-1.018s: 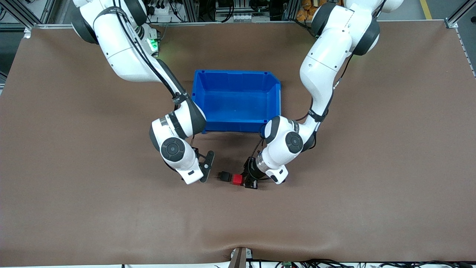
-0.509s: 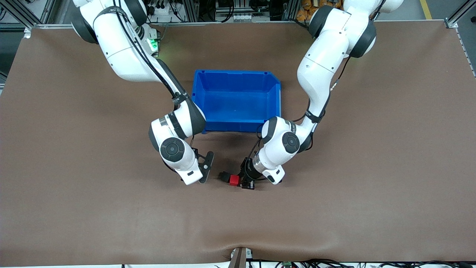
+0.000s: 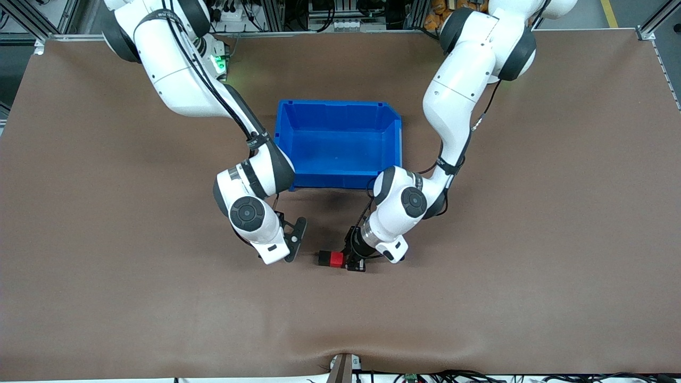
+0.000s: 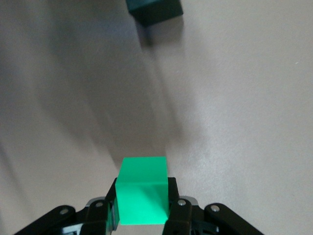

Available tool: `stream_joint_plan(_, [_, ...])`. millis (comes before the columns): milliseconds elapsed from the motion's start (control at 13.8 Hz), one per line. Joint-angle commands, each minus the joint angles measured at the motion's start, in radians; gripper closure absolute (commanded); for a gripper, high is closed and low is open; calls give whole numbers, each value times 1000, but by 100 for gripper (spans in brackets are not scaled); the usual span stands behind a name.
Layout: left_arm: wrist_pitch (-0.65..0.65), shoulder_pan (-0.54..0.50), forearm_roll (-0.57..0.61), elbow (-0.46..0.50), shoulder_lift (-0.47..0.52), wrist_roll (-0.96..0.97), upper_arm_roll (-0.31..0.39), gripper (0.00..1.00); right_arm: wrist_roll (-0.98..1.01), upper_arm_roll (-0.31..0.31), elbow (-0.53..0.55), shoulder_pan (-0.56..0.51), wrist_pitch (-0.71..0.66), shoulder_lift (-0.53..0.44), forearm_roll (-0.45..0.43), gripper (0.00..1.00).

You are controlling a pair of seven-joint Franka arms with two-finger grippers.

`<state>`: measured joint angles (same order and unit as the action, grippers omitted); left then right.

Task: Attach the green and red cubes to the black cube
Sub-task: 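Press the red cube onto the black cube with the left gripper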

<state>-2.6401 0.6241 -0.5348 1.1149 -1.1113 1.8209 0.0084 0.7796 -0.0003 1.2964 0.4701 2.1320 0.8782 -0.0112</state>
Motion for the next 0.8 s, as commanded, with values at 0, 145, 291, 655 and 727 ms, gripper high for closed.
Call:
stream_joint_plan(0, [-3,19,-8,-27,-16,58,25,95,-33,-1,-20,15,52,21,-4,100])
stream_joint_plan(145, [-1,16,-8,-27,-15,64,24,27,-39,-3,-37,28,62,33,-10,100])
stream_joint_plan(291, [37,8,1,-27,2,60,24,0,-39,-3,-74,33,66,54,-12,100])
stream_joint_plan(655, [139,-55,108,-27,59,52,30,0,-57,-4,-167,44,65,116,-13,100])
stream_joint_plan(727, [153,-75,145,-27,73,48,30,0,-63,-6,-187,50,65,130,-13,100])
